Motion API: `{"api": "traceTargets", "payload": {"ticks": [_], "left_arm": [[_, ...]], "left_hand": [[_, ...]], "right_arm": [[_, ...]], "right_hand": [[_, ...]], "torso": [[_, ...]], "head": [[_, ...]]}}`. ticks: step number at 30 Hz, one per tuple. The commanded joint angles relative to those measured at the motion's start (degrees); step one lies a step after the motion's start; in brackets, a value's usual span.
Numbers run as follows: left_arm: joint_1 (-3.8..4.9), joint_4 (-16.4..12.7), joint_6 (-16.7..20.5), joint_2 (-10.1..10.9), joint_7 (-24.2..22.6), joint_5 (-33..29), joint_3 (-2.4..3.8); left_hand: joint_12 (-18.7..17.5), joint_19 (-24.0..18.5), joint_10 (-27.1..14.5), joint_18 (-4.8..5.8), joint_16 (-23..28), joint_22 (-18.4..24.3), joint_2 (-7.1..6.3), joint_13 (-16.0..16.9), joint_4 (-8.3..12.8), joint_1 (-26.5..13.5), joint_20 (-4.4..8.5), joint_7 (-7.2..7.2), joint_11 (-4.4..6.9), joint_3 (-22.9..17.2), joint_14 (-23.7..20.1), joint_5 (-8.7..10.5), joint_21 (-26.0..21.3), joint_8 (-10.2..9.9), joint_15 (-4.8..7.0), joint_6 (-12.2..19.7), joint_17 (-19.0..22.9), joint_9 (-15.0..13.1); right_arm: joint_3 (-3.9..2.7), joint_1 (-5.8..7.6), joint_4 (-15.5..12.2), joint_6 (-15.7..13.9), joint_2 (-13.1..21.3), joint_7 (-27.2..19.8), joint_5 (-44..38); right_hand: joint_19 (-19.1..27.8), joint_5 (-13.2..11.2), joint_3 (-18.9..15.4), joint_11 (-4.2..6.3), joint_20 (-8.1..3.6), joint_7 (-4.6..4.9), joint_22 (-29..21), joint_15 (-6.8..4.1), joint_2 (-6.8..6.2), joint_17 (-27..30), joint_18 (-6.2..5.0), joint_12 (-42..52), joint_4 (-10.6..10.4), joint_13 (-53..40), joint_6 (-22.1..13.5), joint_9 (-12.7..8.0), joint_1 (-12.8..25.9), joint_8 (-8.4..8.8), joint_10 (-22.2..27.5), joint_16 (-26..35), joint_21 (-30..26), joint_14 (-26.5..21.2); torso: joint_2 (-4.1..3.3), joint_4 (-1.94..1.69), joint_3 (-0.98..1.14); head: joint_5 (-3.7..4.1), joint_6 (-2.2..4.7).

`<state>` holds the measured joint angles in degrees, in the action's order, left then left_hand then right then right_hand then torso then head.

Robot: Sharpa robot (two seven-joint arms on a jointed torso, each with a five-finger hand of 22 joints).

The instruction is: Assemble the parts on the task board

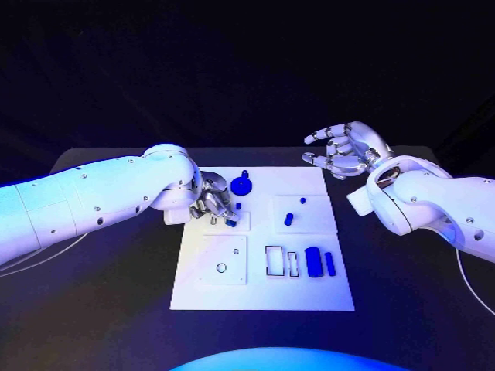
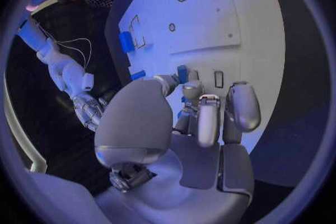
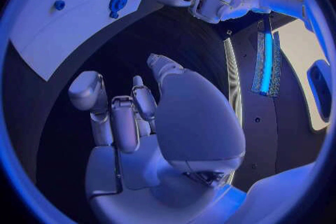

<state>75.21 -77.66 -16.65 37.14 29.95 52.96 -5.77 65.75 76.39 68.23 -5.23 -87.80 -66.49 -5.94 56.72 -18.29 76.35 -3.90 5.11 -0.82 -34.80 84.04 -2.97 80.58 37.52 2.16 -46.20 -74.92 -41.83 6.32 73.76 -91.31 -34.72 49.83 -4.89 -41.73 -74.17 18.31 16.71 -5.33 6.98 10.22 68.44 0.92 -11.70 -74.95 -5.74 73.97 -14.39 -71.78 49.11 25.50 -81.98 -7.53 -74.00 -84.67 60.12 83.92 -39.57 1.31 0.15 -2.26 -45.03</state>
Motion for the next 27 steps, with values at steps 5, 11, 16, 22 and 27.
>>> {"api": "traceTargets", "payload": {"ticks": [5,11,16,22,27], "left_arm": [[-0.02,-1.24,3.21,1.19,-0.58,-3.72,0.14],[-0.02,-2.88,6.3,2.81,-0.74,-4.09,0.47],[-0.04,-4.12,8.81,3.78,-0.94,-3.56,0.57],[-0.25,-5.85,12.67,4.36,-1.82,2.23,0.57],[-0.54,-6.49,14.78,4.25,-1.6,8.19,0.28]], "left_hand": [[0.58,0.63,1.14,0.73,-0.67,-0.57,-2.05,0.65,7.31,-1.47,0.16,-0.42,0.23,-9.74,4.97,-0.39,0.46,2.42,0.47,0.02,-13.19,-6.56],[1.12,1.06,2.1,0.83,-1.14,-1.22,-3.21,1.39,8.94,-2.69,0.3,-0.53,0.38,-12.77,5.3,-0.46,0.74,2.68,0.62,-0.36,-13.78,-7.44],[1.56,1.63,2.95,0.98,-1.63,-2.06,-4.15,1.98,10.11,-3.59,0.48,-0.69,0.58,-14.74,5.62,-0.69,1.1,2.81,0.81,-0.85,-14.37,-7.96],[2.3,2.81,4.54,1.32,-2.2,-3.84,-5.66,3.01,11.69,-5.09,0.86,-1.07,0.98,-17.22,5.96,-2.02,1.86,2.88,1.21,-2.03,-15.08,-8.49],[2.96,3.69,6.11,1.55,-2.2,-5.1,-6.92,4.04,12.92,-6.8,1.3,-1.48,1.43,-18.87,5.96,-5.92,2.38,2.77,1.66,-3.33,-15.08,-8.93]], "right_arm": [[-0.02,-0.01,0.19,0.19,-0.07,-0.22,-0.2],[-0.01,-0.05,0.26,0.29,0.06,-0.21,-0.2],[0.0,-0.07,0.27,0.34,0.17,-0.24,-0.2],[0.01,-0.12,0.31,0.41,0.22,-0.32,-0.12],[0.02,-0.13,0.32,0.4,0.34,-0.34,-0.09]], "right_hand": [[0.42,0.47,0.37,0.13,-0.15,-0.03,-0.13,-0.06,0.16,-5.27,-1.0,-0.12,0.02,0.14,-0.22,0.07,-0.31,-0.3,0.28,0.26,-0.48,3.06],[0.44,0.53,0.39,0.13,-0.15,-0.03,-0.16,-0.06,0.17,-5.23,-1.0,-0.12,0.0,0.15,-0.21,0.08,-0.29,-0.34,0.29,0.29,-0.53,3.05],[0.49,0.63,0.43,0.12,-0.16,-0.03,-0.25,-0.06,0.18,-5.13,-1.03,-0.2,-0.05,0.25,-0.21,0.1,-0.24,-0.38,0.36,0.36,-0.66,3.02],[0.49,0.63,0.43,0.12,-0.16,-0.03,-0.25,-0.06,0.18,-5.13,-1.03,-0.2,-0.05,0.25,-0.21,0.1,-0.24,-0.38,0.36,0.36,-0.66,3.02],[0.49,0.63,0.43,0.12,-0.16,-0.03,-0.25,-0.06,0.18,-5.13,-1.03,-0.2,-0.05,0.25,-0.21,0.1,-0.24,-0.38,0.36,0.36,-0.66,3.02]], "torso": [[-0.06,0.03,-0.01],[0.03,-0.05,0.06],[-0.01,-0.08,0.05],[0.02,-0.02,0.11],[0.01,0.03,0.08]], "head": [[-0.08,-0.16],[-0.11,-0.24],[-0.17,-0.24],[-0.42,-0.31],[-0.59,-0.4]]}}
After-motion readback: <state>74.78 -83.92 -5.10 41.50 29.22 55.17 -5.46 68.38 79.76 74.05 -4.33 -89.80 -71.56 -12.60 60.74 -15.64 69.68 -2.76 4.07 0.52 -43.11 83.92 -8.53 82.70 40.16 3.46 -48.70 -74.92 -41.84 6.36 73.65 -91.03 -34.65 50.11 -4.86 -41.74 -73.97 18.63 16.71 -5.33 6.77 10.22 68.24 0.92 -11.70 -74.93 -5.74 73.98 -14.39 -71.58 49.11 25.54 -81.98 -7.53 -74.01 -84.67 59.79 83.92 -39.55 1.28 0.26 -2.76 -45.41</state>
